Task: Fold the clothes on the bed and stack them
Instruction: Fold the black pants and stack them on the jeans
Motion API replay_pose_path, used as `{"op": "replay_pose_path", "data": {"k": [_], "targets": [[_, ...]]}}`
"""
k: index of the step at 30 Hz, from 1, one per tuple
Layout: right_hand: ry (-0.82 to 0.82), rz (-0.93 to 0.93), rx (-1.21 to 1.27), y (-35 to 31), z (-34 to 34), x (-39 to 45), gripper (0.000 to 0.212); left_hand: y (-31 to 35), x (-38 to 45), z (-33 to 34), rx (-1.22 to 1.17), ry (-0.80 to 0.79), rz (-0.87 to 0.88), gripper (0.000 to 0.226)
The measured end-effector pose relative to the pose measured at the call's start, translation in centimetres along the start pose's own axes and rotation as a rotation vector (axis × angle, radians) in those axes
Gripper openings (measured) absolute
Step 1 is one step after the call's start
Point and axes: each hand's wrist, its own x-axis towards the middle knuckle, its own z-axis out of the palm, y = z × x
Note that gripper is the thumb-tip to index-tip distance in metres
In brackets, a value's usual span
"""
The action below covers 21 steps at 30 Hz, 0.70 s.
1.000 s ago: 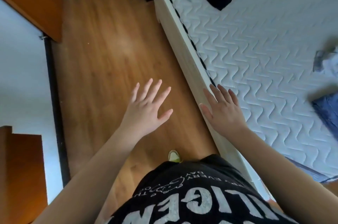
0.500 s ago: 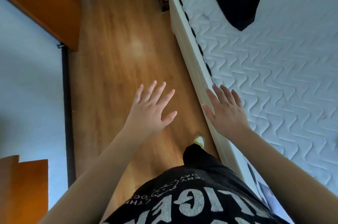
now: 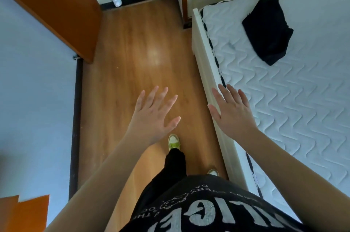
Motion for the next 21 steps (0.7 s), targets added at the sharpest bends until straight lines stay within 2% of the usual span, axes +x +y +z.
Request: {"op": "replay_pose_path", "data": {"k": [4,12,18,21], "targets": [[0.002,0.011,-0.017,-0.6,0.1,5.4,0.062,-3.5,5.6,0.5,0.004,0.014,0.05,0.068],[0.034,0.199,-0.018,0.2,-1.1,13.3,0.058,-8.2,17.4,-1.0,0.018,0.018,0.258,0.069],[0.049,0.356,-0.014,4.9,-2.0,16.3,0.06,-6.6,27.2,-1.8,0.042,0.069,0.424,0.068],[0.075,0.44,0.011,8.5,-2.2,18.1,0.06,-3.9,32.5,-1.6,0.065,0.04,0.494,0.069]]}}
